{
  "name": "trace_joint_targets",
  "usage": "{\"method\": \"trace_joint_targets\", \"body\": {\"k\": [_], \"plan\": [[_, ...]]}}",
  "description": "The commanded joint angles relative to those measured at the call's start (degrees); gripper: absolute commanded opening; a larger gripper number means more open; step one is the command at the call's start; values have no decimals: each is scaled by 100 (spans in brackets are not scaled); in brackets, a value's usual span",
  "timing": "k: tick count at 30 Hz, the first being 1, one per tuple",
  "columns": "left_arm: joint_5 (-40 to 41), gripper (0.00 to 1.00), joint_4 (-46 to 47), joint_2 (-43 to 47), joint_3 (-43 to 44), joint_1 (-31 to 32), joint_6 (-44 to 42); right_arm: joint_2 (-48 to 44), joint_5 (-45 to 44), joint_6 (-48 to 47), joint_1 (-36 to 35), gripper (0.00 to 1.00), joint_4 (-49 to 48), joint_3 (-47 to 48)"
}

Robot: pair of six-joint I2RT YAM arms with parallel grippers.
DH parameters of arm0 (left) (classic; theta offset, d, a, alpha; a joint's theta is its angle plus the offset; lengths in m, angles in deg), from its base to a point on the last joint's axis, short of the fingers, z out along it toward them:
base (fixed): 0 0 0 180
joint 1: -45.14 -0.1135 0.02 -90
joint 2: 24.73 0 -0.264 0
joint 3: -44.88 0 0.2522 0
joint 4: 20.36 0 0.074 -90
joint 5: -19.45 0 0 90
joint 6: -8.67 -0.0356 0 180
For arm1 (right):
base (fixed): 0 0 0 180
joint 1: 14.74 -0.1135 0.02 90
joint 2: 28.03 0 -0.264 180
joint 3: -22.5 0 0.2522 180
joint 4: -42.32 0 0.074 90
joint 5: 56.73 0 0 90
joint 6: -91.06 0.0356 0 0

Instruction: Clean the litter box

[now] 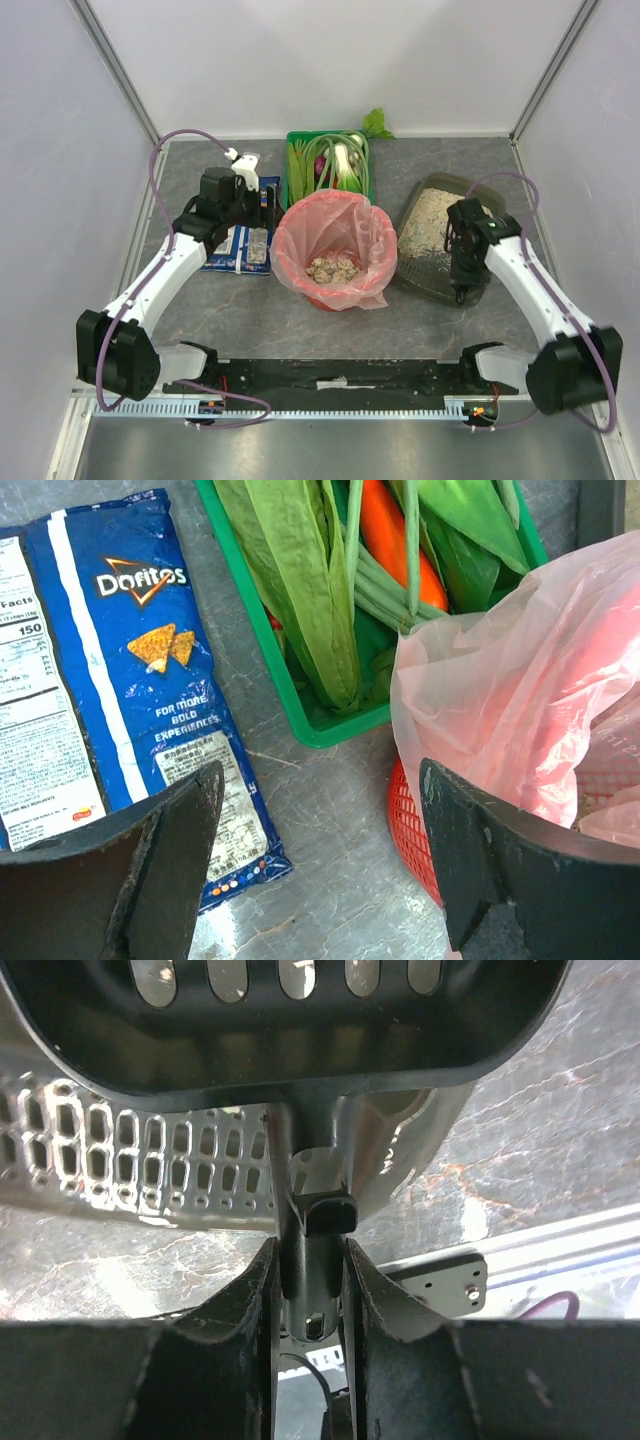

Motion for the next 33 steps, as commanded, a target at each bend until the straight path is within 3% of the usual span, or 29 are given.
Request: {"method": "trace_joint_targets", "body": {"k": [1, 8, 22, 33], "plan": [[17, 85, 84, -22, 352, 17, 5, 624, -89, 629, 17, 0, -66, 294], [237, 85, -180, -259, 940, 8, -83, 1563, -2, 928, 17, 0, -496, 1111], [369, 85, -707, -743, 2276, -1, -13, 3365, 825, 771, 122, 0, -1455, 1770], [641, 85, -786, -567, 2321, -1, 49, 3946, 764, 673, 483, 0, -1622, 1982]]}}
